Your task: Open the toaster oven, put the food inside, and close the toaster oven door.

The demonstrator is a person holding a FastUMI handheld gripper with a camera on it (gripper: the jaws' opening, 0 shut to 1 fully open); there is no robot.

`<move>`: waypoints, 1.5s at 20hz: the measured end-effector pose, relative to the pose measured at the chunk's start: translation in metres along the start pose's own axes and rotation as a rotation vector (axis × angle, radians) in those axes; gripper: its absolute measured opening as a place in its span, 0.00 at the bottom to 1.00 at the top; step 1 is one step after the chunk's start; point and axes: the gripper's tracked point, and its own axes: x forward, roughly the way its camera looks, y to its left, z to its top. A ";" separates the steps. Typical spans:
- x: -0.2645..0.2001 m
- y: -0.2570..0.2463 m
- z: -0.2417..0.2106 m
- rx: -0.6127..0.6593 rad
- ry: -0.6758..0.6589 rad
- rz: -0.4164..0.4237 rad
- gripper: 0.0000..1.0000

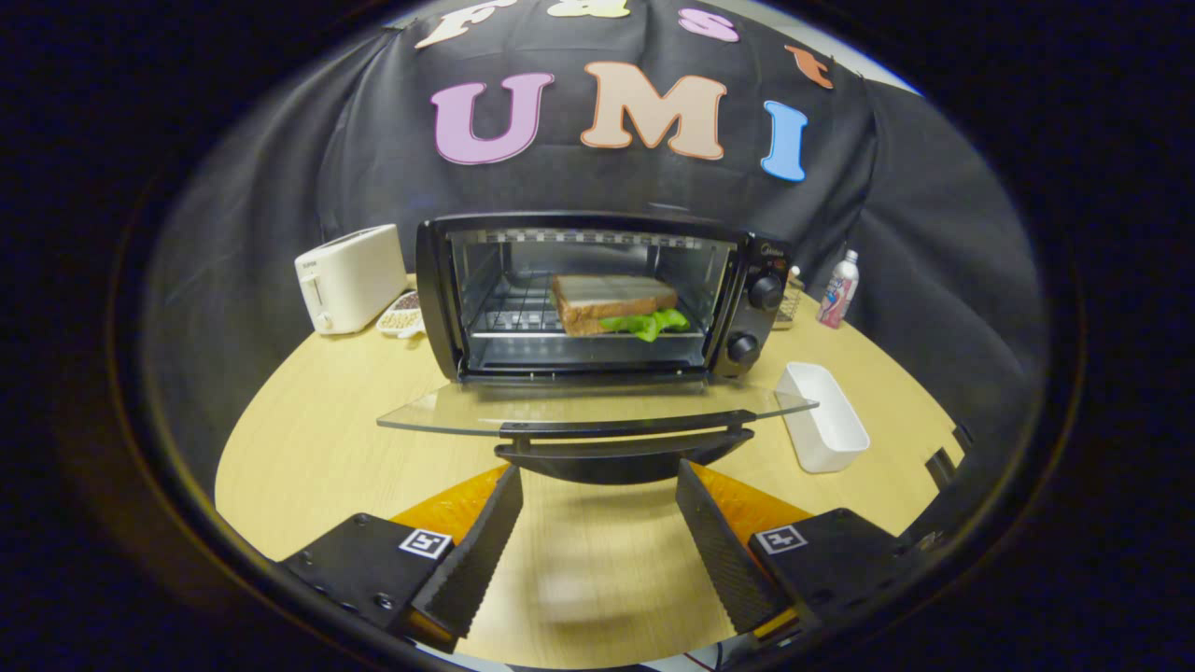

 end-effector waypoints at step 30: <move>0.051 0.034 0.133 0.071 -0.199 0.098 1.00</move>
